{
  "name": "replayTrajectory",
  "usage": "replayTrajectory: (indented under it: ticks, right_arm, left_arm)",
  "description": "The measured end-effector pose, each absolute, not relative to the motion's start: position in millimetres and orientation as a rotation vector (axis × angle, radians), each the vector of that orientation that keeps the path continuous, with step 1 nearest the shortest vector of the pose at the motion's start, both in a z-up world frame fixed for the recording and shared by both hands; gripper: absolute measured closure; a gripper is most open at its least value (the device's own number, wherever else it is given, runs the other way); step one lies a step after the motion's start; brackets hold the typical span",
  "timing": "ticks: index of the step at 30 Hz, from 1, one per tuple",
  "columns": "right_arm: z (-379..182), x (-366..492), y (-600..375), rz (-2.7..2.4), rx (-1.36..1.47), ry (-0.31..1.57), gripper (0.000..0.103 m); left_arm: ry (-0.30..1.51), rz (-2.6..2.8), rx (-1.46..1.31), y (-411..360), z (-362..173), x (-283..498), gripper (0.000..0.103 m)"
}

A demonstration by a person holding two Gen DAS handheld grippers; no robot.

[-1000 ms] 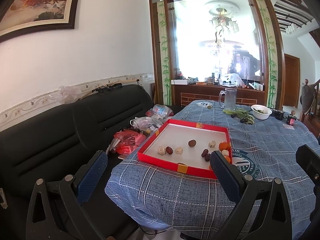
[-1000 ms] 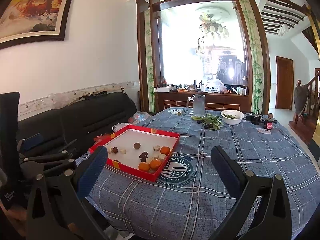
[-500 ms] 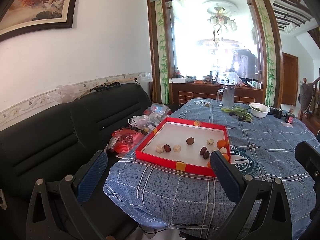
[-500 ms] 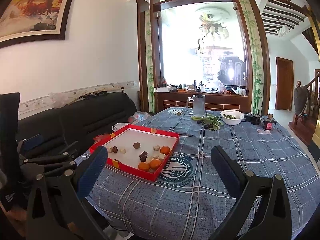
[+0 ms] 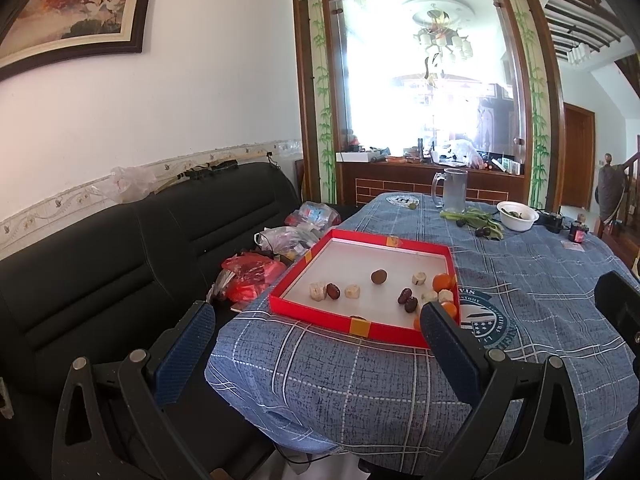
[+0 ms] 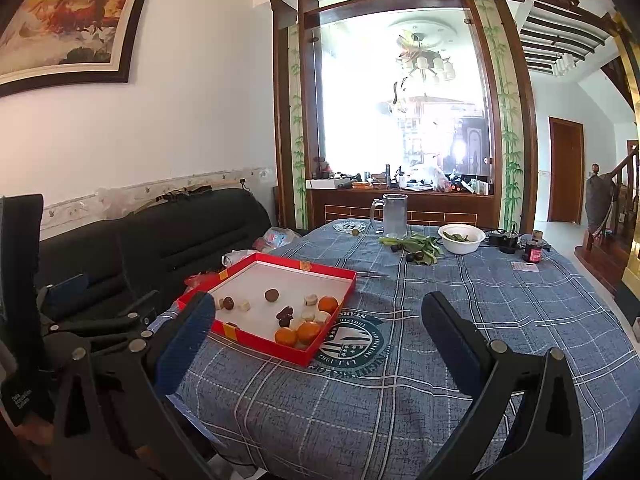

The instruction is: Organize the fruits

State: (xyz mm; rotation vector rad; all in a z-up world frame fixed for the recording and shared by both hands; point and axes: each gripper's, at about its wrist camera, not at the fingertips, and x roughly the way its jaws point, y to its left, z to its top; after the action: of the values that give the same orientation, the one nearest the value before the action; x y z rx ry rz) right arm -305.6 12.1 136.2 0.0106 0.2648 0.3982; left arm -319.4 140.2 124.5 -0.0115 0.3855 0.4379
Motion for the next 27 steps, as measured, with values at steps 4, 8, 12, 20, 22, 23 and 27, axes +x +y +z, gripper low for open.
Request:
replayTrajectory:
  ticks: [4, 8, 12, 20, 22, 23, 27]
  right_arm:
    - [135.8, -305.0, 11.3, 0.398, 0.012, 0.270, 0.000]
    - [135.4, -304.6, 10.0, 0.397, 0.009, 0.273, 0.000]
    - [135.3, -304.6, 9.5, 0.396, 0.008, 0.269, 0.000]
    - [137.4, -304.9, 8.7, 0.381, -0.003, 0.254, 0.000]
    - [137.1, -304.7, 10.5, 0.383, -0.010, 0.255, 0.000]
    - [136.9, -304.5, 10.9, 0.384, -0.012, 0.255, 0.000]
    - [136.2, -304.5, 12.4, 0.383, -0.014, 0.255, 0.000]
  left_arm:
    - [0.390, 0.433, -0.013, 141.0, 123.4, -319.1, 0.000]
    - [0.393, 0.426, -0.016, 141.3, 123.0, -319.8, 0.000]
    - [0.393, 0.422, -0.016, 141.1, 122.6, -320.1, 0.000]
    - [0.397, 0.416, -0.021, 141.4, 122.4, -320.2, 0.000]
    - [0.398, 0.415, -0.023, 141.3, 122.4, -319.8, 0.000]
    - [0.398, 0.414, -0.023, 141.4, 122.3, -319.9, 0.000]
    - [0.401, 0.408, -0.023, 141.3, 121.8, -319.8, 0.000]
